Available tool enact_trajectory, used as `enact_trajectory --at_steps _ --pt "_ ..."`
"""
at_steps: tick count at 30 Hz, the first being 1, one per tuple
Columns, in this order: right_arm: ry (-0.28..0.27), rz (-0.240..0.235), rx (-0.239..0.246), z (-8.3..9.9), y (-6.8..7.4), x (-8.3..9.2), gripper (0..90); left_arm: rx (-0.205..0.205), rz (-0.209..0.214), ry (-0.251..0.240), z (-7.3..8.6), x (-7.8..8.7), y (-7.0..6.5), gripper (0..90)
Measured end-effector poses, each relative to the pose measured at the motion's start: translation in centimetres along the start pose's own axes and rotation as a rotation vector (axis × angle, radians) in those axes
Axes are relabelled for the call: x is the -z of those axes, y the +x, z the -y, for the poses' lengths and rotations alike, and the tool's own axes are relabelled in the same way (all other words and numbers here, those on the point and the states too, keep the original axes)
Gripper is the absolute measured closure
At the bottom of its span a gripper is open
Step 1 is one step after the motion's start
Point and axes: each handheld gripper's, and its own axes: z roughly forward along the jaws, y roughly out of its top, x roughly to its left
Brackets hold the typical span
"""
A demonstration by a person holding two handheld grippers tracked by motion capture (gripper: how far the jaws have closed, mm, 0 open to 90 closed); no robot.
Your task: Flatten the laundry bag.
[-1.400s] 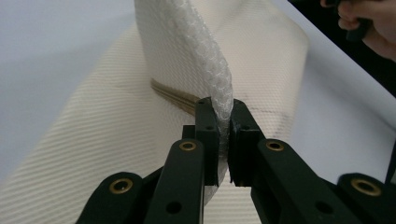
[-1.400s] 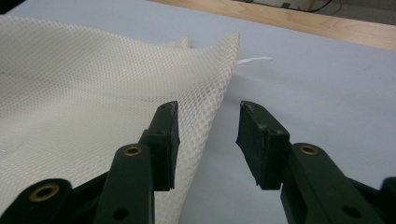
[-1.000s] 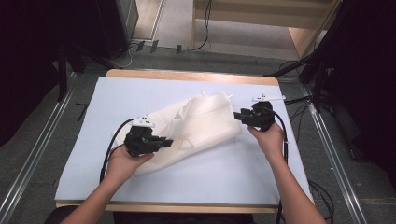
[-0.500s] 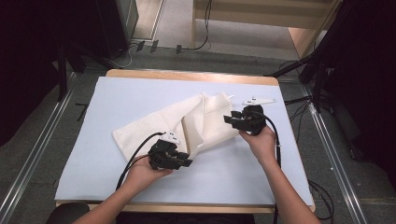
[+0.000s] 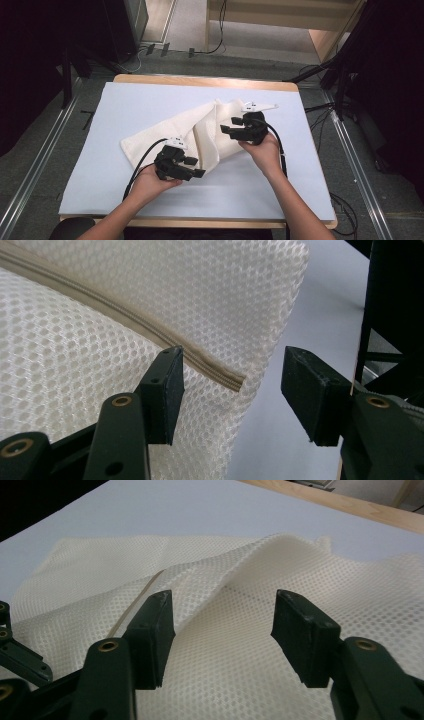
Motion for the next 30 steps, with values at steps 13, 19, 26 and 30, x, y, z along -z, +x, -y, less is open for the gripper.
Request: enact_trajectory --at_steps 13,19,26,30 --pt "0.077 -0.049 0.027 0.1 2.3 -3.4 28.0 0.03 -0.072 -0.059 -0.1 3.6 1.3 44.0" --pt "0.108 -0.07 0.008 0.7 2.6 -4.8 27.8 0.079 -0.152 -0.088 0.5 5.8 3.3 44.0" --pt "0.147 -0.109 0.038 1.3 3.1 -5.5 58.6 0.151 -0.244 -0.096 1.6 7.8 7.1 43.9" --pt "0.15 -0.137 0.045 1.1 3.2 -4.7 76.7 0.17 -0.285 -0.092 2.0 8.4 8.7 43.4"
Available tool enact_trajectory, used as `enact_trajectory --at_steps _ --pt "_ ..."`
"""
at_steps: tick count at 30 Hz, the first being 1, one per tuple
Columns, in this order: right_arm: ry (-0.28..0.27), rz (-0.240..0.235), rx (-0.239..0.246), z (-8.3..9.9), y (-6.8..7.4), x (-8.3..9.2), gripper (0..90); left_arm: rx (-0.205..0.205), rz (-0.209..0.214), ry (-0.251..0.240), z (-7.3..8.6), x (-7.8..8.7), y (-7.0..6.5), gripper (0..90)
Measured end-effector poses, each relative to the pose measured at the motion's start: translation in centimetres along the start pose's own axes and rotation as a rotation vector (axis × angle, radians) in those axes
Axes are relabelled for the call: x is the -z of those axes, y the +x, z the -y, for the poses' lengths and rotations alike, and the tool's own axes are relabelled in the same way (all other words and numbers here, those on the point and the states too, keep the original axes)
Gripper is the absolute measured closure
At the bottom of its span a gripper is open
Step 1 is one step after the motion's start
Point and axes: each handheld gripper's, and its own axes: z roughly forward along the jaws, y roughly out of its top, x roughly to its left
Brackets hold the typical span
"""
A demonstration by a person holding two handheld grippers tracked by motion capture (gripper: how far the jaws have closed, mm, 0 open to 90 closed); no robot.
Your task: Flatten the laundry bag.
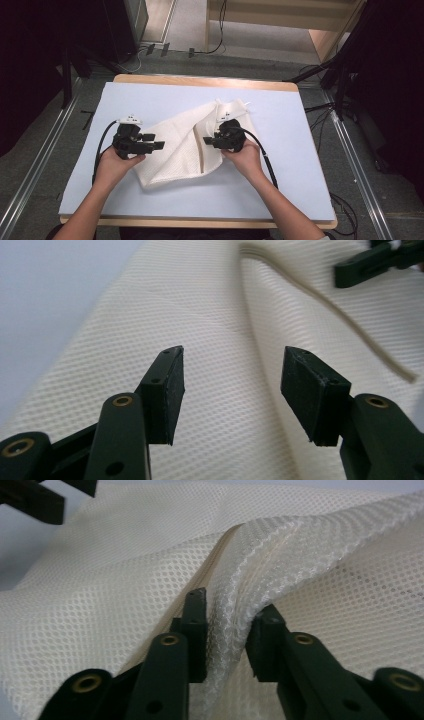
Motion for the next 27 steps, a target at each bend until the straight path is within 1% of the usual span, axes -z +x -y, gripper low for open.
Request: enact_trajectory --at_steps 2,4,6,7,8,11,12,13,14,15,17,18,19,20,22,23,25,26,27 --pt "-0.011 -0.007 0.0 0.0 0.2 0.6 79.3 -0.002 -0.019 0.0 -0.1 0.1 0.8 42.4" --pt "-0.022 -0.016 0.001 0.1 0.5 1.4 80.0 0.009 -0.026 -0.002 -0.2 0.0 1.9 40.6" --pt "-0.024 -0.019 0.004 0.4 0.7 1.9 80.0 0.028 -0.034 0.0 -0.3 -0.2 3.0 40.6" --pt "-0.025 -0.022 0.002 0.6 0.8 2.2 80.0 0.032 -0.05 0.013 -0.3 -0.3 3.6 40.6" --pt "-0.028 -0.026 0.002 0.9 0.9 2.5 79.8 0.039 -0.055 0.014 -0.4 -0.4 4.0 40.8" --pt "-0.026 -0.026 -0.005 1.6 1.3 3.2 79.0 0.048 -0.072 0.003 -0.7 -0.8 5.0 40.9" --pt "-0.026 -0.026 -0.003 1.9 1.4 3.5 79.0 0.046 -0.075 0.01 -0.9 -0.9 5.3 40.9" --pt "-0.023 -0.024 -0.006 2.2 1.6 3.7 79.0 0.041 -0.088 0.01 -1.0 -1.1 5.7 40.9" --pt "-0.025 -0.029 -0.005 2.4 1.7 4.0 79.0 0.044 -0.094 0.015 -1.1 -1.3 6.0 41.0" --pt "-0.026 -0.025 -0.006 2.6 1.9 4.3 79.0 0.045 -0.092 0.021 -1.3 -1.6 6.3 41.0" --pt "-0.033 -0.029 -0.012 2.9 2.2 4.7 79.0 0.042 -0.101 0.018 -1.3 -2.2 6.7 41.4" --pt "-0.036 -0.03 -0.013 3.1 2.3 5.0 79.1 0.04 -0.094 0.024 -1.4 -2.6 6.8 41.9" --pt "-0.04 -0.03 -0.009 3.2 2.5 5.2 79.1 0.042 -0.094 0.043 -1.5 -2.9 7.1 42.0" --pt "-0.041 -0.028 -0.007 3.4 2.7 5.4 79.1 0.041 -0.096 0.047 -1.5 -3.1 7.2 42.0" --pt "-0.041 -0.028 -0.006 3.6 2.9 5.8 79.1 0.04 -0.094 0.049 -1.7 -3.6 7.3 42.1" --pt "-0.042 -0.027 -0.009 3.8 3.0 5.9 79.0 0.043 -0.1 0.047 -1.7 -3.8 7.4 42.1" --pt "-0.044 -0.028 -0.009 4.1 3.1 6.2 79.0 0.036 -0.102 0.048 -1.8 -4.2 7.7 42.1" --pt "-0.042 -0.027 -0.015 4.2 3.3 6.4 79.0 0.039 -0.102 0.053 -1.9 -4.3 7.7 42.2" --pt "-0.043 -0.027 -0.011 4.3 3.3 6.5 78.9 0.045 -0.098 0.055 -1.8 -4.5 7.8 42.2"
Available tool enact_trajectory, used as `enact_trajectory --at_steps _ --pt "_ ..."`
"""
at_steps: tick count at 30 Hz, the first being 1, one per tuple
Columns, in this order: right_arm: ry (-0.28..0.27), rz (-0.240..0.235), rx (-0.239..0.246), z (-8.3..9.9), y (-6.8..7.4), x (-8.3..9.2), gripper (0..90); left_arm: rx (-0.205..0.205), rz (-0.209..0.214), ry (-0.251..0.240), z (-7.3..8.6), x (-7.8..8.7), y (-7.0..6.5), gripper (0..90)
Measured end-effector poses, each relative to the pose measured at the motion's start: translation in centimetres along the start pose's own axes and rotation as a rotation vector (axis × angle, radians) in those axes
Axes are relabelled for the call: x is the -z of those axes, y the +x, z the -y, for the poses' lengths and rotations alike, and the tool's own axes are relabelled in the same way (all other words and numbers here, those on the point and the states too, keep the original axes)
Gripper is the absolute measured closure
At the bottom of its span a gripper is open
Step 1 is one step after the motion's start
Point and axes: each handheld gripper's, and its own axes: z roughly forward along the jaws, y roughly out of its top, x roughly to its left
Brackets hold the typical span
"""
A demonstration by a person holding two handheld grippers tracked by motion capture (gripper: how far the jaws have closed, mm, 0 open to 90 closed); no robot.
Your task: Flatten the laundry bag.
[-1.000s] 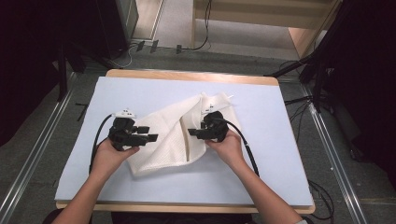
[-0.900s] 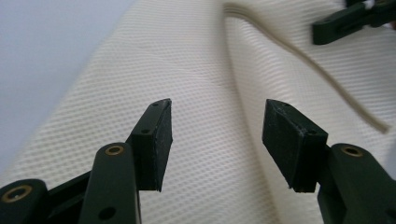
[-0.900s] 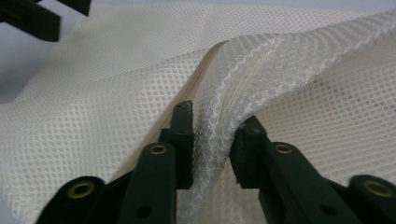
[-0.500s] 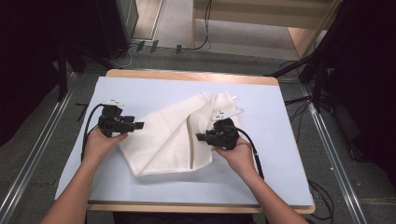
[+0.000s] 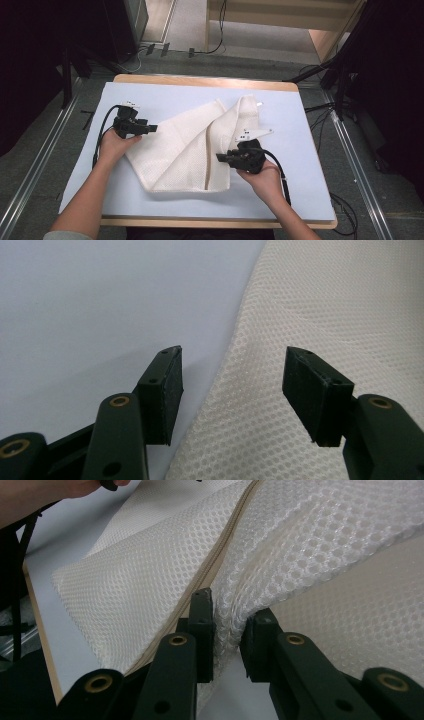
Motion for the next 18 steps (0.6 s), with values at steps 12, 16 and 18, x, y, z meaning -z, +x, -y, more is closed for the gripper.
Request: enact_trajectory --at_steps 12,16,18 --pt "-0.003 0.007 -0.007 0.3 0.0 0.5 78.2 -0.023 -0.017 0.04 0.4 -0.5 -0.8 59.4" --pt "-0.007 0.009 -0.008 0.3 -0.1 0.4 78.2 -0.022 -0.024 0.036 0.5 -0.5 -0.9 71.9" --pt "-0.005 0.009 -0.011 0.3 -0.1 0.4 78.2 -0.004 -0.013 0.044 0.6 -0.4 -0.6 79.5"
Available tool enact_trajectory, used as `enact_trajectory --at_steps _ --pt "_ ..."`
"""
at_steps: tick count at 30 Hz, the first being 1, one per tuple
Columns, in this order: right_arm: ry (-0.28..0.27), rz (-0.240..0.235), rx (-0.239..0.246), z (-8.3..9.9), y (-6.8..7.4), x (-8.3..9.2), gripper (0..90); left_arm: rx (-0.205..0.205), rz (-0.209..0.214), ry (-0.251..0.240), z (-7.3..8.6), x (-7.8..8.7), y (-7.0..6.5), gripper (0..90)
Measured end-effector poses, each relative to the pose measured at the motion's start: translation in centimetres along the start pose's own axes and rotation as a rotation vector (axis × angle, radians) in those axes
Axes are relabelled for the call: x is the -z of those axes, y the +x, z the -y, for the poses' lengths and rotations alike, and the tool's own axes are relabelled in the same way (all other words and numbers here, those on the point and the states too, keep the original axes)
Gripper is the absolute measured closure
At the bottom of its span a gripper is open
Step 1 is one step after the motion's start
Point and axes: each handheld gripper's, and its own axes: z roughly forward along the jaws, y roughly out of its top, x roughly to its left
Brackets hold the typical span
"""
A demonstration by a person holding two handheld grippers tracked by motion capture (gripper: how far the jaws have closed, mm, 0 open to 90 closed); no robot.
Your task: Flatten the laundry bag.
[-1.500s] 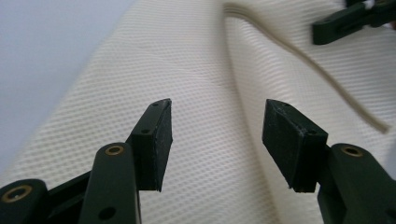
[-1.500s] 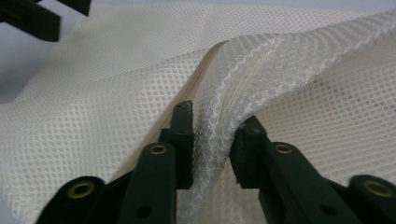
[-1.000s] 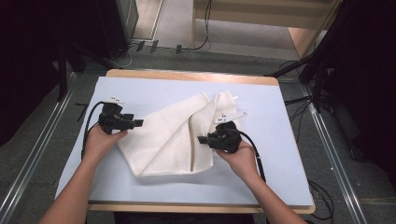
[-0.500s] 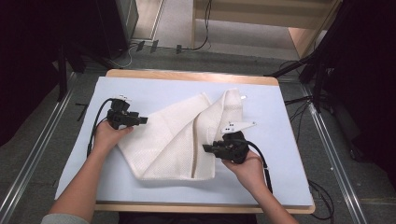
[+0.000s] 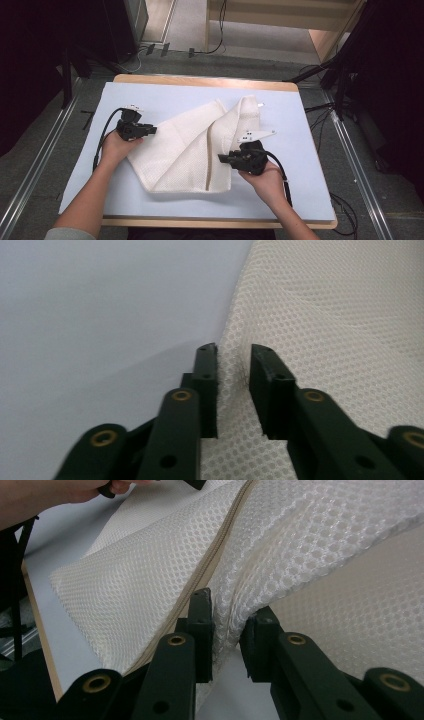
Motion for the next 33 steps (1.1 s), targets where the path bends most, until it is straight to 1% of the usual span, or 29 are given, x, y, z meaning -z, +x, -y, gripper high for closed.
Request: enact_trajectory --at_steps 3,5,7,10,12,13,14,18,21,23,24,28,31,33 --pt "0.003 -0.002 0.0 0.0 0.0 0.0 78.2 0.027 0.015 0.009 -0.1 0.0 0.0 86.7" --pt "0.003 -0.004 0.001 0.0 -0.1 0.0 78.1 0.033 0.021 0.019 -0.2 0.0 0.0 88.5" --pt "0.003 -0.005 0.0 0.0 -0.1 0.0 78.7 0.06 0.026 0.021 -0.4 0.2 0.3 89.6" --pt "-0.001 -0.007 -0.004 -0.1 -0.1 0.2 81.3 0.105 0.042 -0.015 -0.5 0.8 0.8 90.0" --pt "-0.005 -0.013 -0.004 -0.2 0.0 0.5 82.5 0.126 0.031 -0.052 -0.5 1.5 1.2 90.0" --pt "-0.009 -0.013 0.003 -0.3 -0.1 0.6 82.8 0.135 0.027 -0.065 -0.5 1.8 1.4 90.0" --pt "-0.012 -0.016 0.002 -0.4 -0.1 0.7 83.0 0.153 0.028 -0.08 -0.4 2.1 1.7 90.0" --pt "-0.029 -0.009 0.008 -0.7 0.0 1.3 83.2 0.187 -0.007 -0.104 -0.2 3.3 2.9 90.0" --pt "-0.036 0.002 0.012 -0.8 -0.1 1.6 83.2 0.223 -0.02 -0.131 0.0 4.1 3.6 90.0" --pt "-0.039 0.009 0.013 -0.8 -0.3 1.8 83.2 0.25 -0.027 -0.15 0.2 4.6 4.1 90.0" --pt "-0.038 0.013 0.005 -0.8 -0.4 1.8 83.2 0.258 -0.035 -0.158 0.3 4.9 4.4 90.0" --pt "-0.037 0.042 0.009 -0.7 -0.9 2.0 83.3 0.306 -0.053 -0.192 0.9 6.0 5.5 90.0" --pt "-0.033 0.05 0.0 -0.6 -1.1 2.1 83.3 0.344 -0.067 -0.208 1.5 6.7 6.1 90.0" --pt "-0.032 0.049 -0.006 -0.5 -0.9 2.2 83.3 0.357 -0.077 -0.209 1.9 7.0 6.5 90.0"
